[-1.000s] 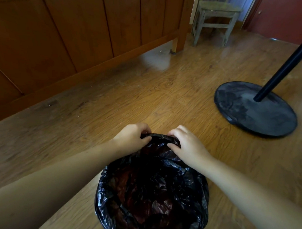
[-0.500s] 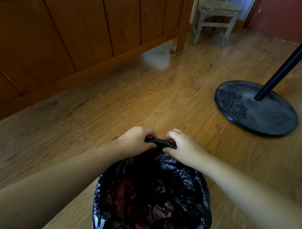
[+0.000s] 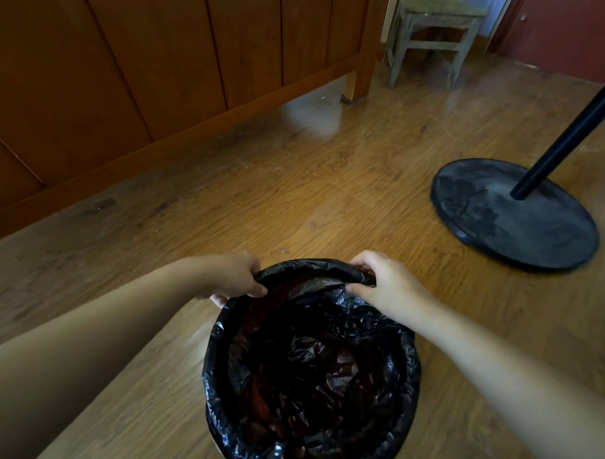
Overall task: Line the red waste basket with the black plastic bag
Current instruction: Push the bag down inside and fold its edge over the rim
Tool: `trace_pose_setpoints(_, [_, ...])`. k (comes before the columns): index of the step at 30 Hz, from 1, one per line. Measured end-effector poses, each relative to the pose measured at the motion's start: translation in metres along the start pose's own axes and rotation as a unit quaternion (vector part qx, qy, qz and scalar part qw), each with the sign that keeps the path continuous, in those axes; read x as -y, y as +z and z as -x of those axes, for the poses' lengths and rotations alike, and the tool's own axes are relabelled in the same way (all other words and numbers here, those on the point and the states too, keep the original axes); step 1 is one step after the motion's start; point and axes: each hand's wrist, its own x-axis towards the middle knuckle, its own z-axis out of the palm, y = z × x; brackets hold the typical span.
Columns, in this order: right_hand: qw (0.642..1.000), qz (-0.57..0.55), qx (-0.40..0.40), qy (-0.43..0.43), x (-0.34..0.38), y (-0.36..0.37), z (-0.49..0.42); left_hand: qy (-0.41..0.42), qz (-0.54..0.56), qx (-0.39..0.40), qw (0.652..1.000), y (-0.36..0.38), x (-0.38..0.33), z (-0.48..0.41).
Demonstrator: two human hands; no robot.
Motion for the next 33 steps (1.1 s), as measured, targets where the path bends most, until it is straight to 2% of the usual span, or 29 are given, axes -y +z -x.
trace_pose_setpoints(3, [0.999,-0.009,-0.034,-0.02,0.001,-0.003,0.002,-0.007,-0.012,0.025,1.0,-0.003,0.002,0.002])
trace_pose_setpoints(5, [0.997,-0.017,-0.061,-0.045,0.004,-0.004,0.003,0.02,-0.073,-0.038,0.996,0.0,0.0,-0.001])
trace_pose_setpoints(8, [0.993,-0.017,-0.088,-0.078,0.011,-0.007,0.006,0.129,-0.034,-0.162,0.978,0.01,-0.009,-0.005])
trace_pose_setpoints(10, [0.994,-0.007,-0.077,-0.082,0.015,-0.006,0.005,0.209,-0.021,-0.212,0.955,0.016,-0.017,-0.007])
trace_pose_setpoints(14, [0.997,0.026,-0.047,-0.057,0.019,0.002,0.002,0.288,-0.067,-0.212,0.932,0.028,-0.036,-0.009])
trace_pose_setpoints(19, [0.999,0.029,0.001,-0.015,0.019,0.006,0.003,0.267,-0.09,-0.158,0.946,0.039,-0.044,-0.013])
trace_pose_setpoints(23, [0.999,0.024,0.044,0.001,0.02,0.005,0.004,0.247,-0.101,-0.15,0.952,0.039,-0.045,-0.013])
trace_pose_setpoints(33, [0.996,0.03,0.081,0.017,0.016,-0.009,0.005,0.166,0.002,-0.118,0.979,0.022,-0.016,-0.01])
